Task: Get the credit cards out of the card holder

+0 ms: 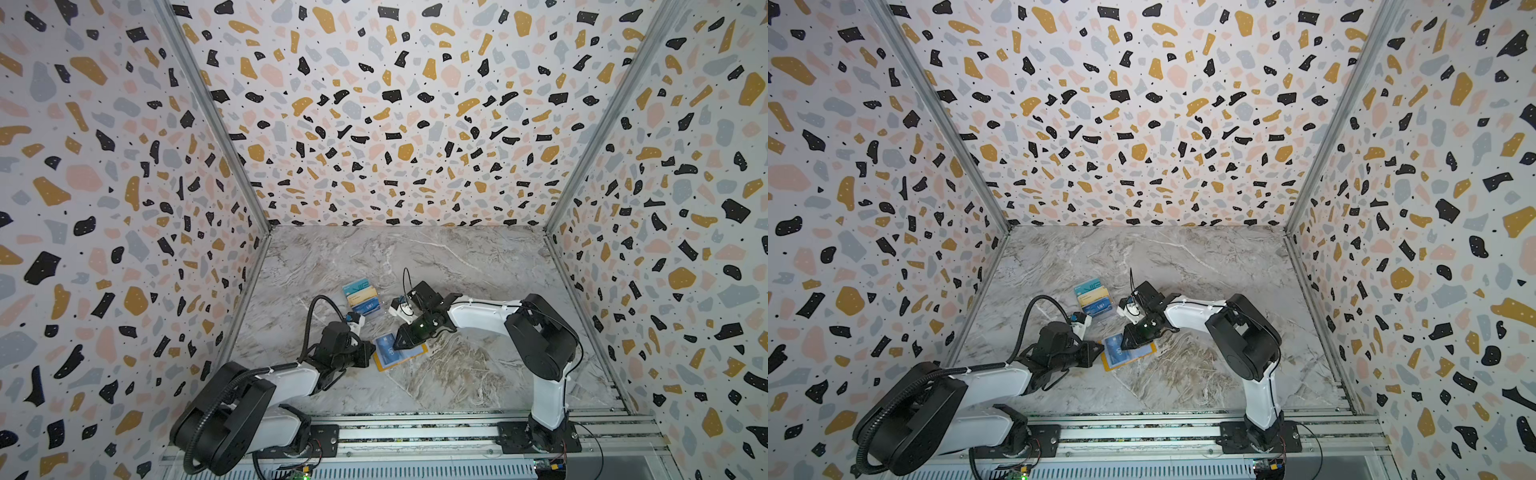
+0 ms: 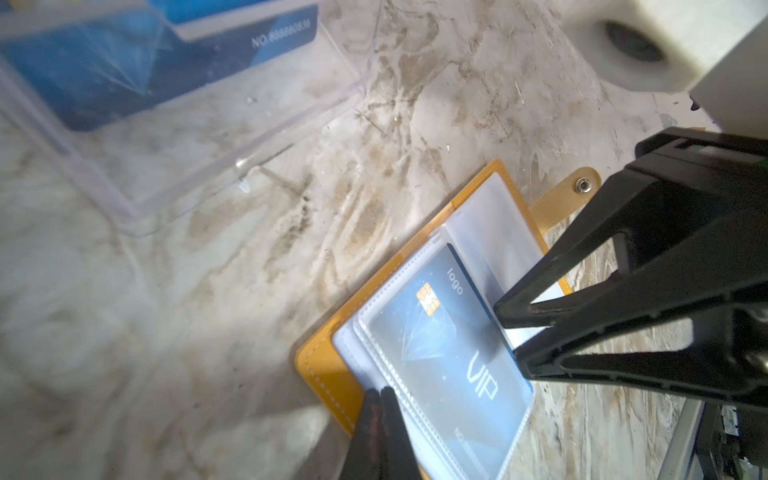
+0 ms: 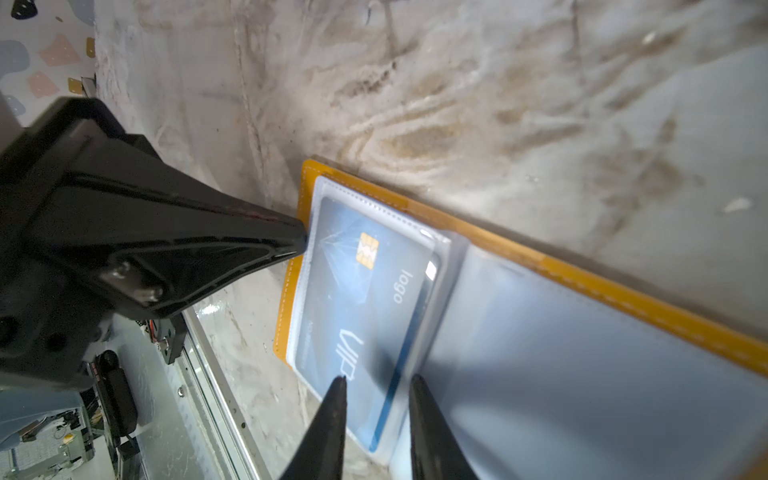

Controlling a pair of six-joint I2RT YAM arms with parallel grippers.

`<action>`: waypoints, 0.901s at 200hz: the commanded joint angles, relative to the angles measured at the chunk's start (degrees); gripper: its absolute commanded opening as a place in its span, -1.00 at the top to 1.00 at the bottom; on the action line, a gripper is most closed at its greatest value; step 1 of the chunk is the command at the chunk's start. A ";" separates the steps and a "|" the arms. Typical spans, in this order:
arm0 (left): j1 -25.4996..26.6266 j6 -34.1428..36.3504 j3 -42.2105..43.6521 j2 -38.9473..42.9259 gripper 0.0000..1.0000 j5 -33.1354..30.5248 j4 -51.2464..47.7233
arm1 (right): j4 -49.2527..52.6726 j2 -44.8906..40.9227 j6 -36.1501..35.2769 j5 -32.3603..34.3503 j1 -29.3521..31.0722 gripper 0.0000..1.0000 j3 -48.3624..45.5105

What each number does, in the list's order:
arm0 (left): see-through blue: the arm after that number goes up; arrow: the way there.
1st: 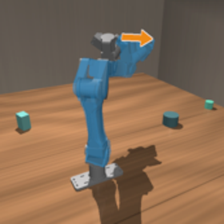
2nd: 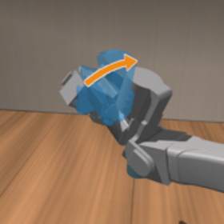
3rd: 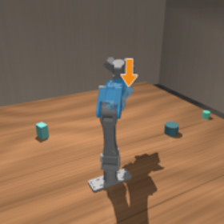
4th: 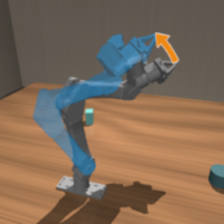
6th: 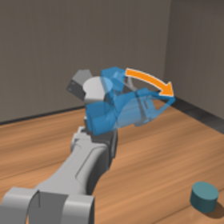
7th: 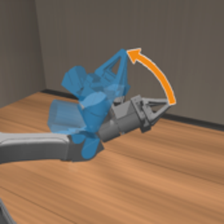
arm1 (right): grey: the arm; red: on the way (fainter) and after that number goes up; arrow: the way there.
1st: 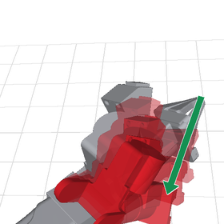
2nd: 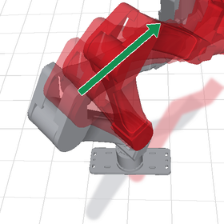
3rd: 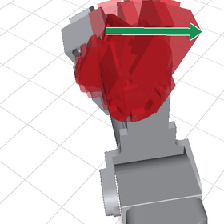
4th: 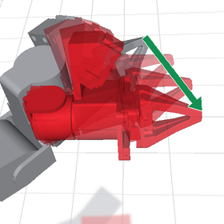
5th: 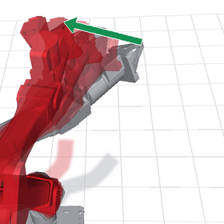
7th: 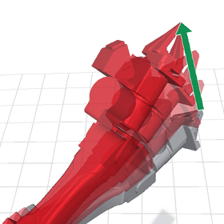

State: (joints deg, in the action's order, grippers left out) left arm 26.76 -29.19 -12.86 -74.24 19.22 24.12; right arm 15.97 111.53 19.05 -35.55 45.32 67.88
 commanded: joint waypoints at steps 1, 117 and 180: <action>0.22 0.57 1.33 -0.08 1.00 0.43 -0.48 | 0.70 0.51 0.55 -1.45 -0.32 0.45 1.80; 0.31 0.14 2.05 -0.44 1.00 1.96 1.10 | -0.95 2.03 1.59 -8.76 -0.40 0.54 2.96; 0.39 0.15 2.05 -0.82 1.00 2.74 1.28 | -4.86 1.35 4.20 -13.39 -0.83 0.55 2.10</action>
State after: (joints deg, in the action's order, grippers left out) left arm 26.74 -29.21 -11.92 -74.28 19.70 25.87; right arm 14.92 113.43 21.85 -44.75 44.47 68.75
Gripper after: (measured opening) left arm 0.046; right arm 0.225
